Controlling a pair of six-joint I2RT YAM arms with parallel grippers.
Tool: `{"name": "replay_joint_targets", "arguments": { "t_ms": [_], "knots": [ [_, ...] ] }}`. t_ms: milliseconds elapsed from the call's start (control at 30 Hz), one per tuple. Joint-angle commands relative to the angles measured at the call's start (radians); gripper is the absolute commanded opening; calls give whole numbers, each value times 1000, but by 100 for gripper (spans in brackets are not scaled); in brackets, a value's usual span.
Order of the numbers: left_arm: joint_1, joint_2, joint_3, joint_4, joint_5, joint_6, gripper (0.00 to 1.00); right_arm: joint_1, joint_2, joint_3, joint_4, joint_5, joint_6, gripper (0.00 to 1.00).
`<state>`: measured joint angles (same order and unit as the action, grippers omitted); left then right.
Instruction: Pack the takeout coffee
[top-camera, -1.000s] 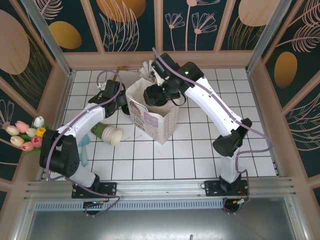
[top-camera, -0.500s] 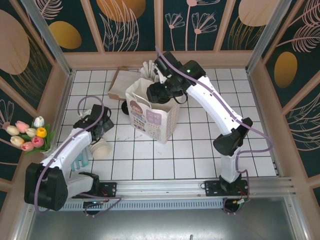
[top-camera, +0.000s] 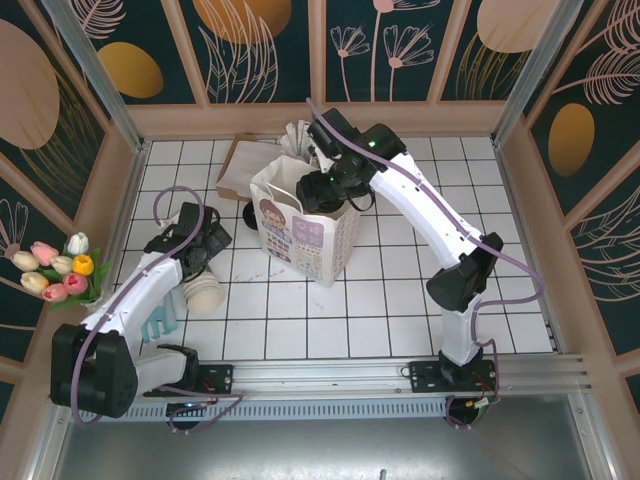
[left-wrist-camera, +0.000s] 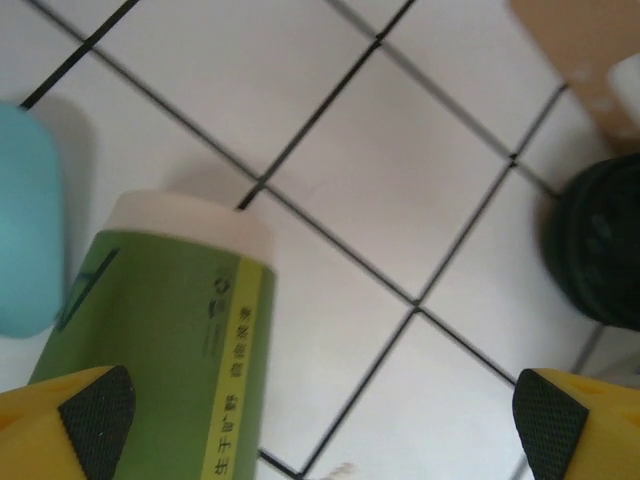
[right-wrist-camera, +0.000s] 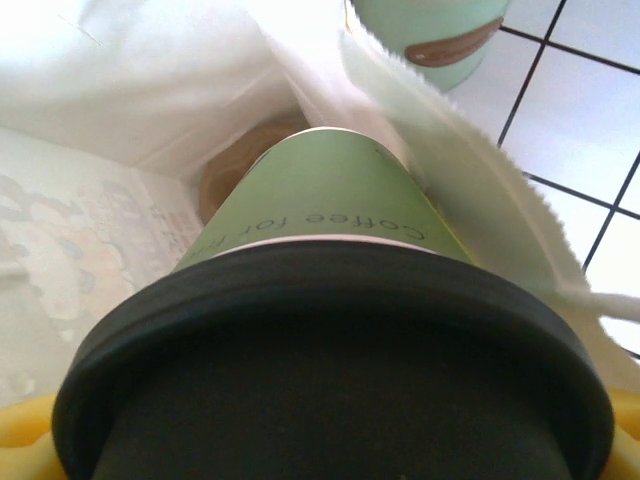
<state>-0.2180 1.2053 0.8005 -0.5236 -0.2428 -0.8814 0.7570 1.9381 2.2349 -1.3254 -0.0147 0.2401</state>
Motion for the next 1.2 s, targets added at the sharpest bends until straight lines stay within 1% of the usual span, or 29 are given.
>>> {"name": "replay_joint_targets", "arguments": {
  "t_ms": [0,67,167,300,467,600,633,700,800,833,900,1000,1067,1100,1167],
  "knots": [
    [2,-30,93,76,35,75,98,-12,-6,-18,-18,18,-19,59],
    [2,-56,128,113,43,104,98,-8,3,-13,-14,-14,-25,59],
    [2,-59,204,152,99,158,99,6,10,-5,-9,-31,-36,58],
    [0,-6,318,193,264,267,99,30,6,-8,-12,-13,-47,58],
    [-4,27,371,292,513,394,98,61,-1,24,-20,55,-50,58],
    [-22,75,453,251,608,500,97,97,-7,46,-18,113,-79,58],
    [-32,100,486,216,619,535,96,101,-5,48,-18,124,-88,58],
    [-60,153,553,131,597,607,95,104,2,56,-12,140,-107,59],
    [-103,227,634,25,454,687,94,104,23,61,-3,131,-147,58],
    [-106,245,648,9,441,702,94,103,32,68,0,123,-155,58],
    [-106,270,663,-5,451,718,90,97,55,88,3,99,-160,57],
    [-106,295,676,-17,521,742,88,87,76,98,9,69,-169,58],
    [-106,321,692,-43,548,756,84,82,82,86,8,75,-178,58],
    [-106,338,699,-62,539,760,80,79,81,75,8,73,-181,57],
    [-106,361,709,-81,501,762,68,74,80,57,7,73,-183,57]
  ]
}}
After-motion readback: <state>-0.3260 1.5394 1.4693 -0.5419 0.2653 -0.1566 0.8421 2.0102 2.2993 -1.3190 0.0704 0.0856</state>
